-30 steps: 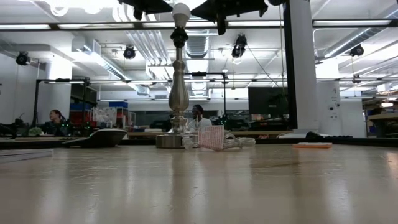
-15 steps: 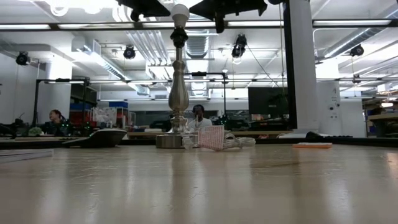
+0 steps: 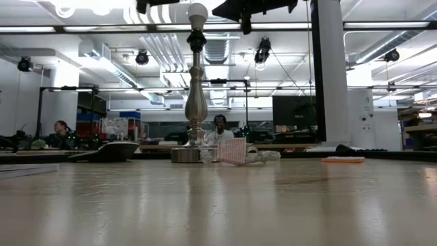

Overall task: Screw lightbulb
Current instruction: Insert the lightbulb into the lamp

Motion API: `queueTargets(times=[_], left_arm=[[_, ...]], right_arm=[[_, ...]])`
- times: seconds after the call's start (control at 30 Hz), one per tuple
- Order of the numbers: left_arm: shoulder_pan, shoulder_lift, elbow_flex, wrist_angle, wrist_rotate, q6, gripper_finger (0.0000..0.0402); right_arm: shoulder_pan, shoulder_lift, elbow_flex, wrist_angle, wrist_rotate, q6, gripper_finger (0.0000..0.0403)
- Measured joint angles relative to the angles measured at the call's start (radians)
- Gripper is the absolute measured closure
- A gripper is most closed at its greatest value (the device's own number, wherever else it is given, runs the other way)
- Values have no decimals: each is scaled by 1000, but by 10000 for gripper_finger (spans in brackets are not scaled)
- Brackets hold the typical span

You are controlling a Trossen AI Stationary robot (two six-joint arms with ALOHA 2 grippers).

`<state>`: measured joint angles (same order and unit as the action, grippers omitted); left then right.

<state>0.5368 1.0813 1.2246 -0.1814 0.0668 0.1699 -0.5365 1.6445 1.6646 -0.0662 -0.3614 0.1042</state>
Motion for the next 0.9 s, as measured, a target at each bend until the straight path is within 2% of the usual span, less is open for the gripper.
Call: queueTargets(times=[0.43,0.7,0.9], left_arm=[[-8,85,3,8,-41,-3,401],[-6,88,3,5,-65,-3,401],[-6,90,3,7,-125,-6,401]], right_arm=[[2,31,-1,5,5,7,403],[16,31,-1,3,-8,-7,403],[31,31,0,1,-41,-3,403]])
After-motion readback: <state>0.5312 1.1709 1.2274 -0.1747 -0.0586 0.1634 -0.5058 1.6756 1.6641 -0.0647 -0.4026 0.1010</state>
